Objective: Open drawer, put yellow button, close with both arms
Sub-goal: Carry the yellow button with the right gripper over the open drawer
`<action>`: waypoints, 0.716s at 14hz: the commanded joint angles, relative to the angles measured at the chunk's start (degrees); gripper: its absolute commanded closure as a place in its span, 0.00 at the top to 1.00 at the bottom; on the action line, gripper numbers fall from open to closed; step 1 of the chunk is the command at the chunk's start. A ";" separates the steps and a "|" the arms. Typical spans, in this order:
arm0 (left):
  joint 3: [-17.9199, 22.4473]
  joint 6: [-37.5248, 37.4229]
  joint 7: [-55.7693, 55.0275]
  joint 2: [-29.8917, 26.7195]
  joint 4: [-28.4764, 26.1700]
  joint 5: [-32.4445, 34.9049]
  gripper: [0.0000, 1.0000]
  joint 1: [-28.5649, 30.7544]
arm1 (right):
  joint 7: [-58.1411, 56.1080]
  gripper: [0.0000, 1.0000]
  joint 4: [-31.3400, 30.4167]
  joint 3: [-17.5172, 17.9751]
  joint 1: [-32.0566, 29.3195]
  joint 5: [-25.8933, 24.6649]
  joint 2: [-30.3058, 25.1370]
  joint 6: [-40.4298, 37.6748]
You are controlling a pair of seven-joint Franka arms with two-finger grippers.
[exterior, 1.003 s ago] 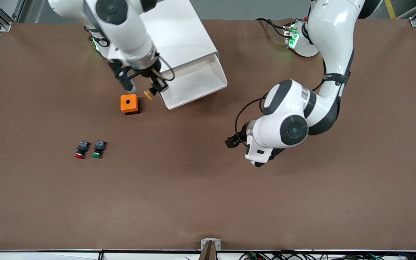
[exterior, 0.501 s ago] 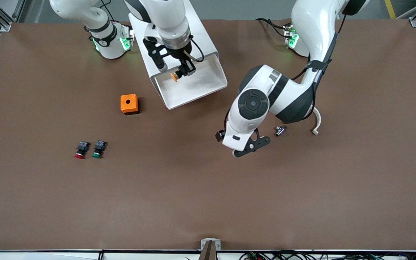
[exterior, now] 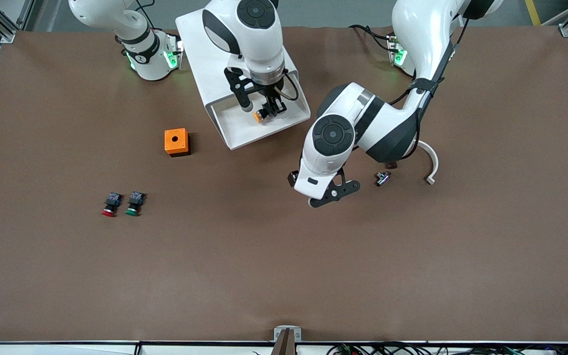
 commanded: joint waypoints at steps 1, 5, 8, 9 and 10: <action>0.39 0.06 -4.76 -2.05 -2.07 0.66 1.00 -0.20 | 4.10 0.00 3.41 -0.71 1.27 -1.33 2.62 -0.78; 0.30 1.65 -8.12 -2.14 -1.98 0.66 1.00 -0.20 | 4.29 0.32 4.47 -0.80 1.10 -1.16 3.77 -1.05; 0.30 1.48 -7.07 -2.14 -2.24 0.83 1.00 -0.38 | 2.37 1.00 6.13 -0.80 1.18 -2.20 3.86 -2.18; 0.30 1.47 -6.98 -2.05 -2.59 1.01 1.00 -0.38 | -2.34 1.00 8.57 -0.80 0.75 -2.64 3.95 -5.58; 0.30 1.56 -6.98 -1.96 -2.59 1.18 1.00 -0.38 | -11.44 1.00 11.82 -0.80 0.57 -2.74 3.95 -9.71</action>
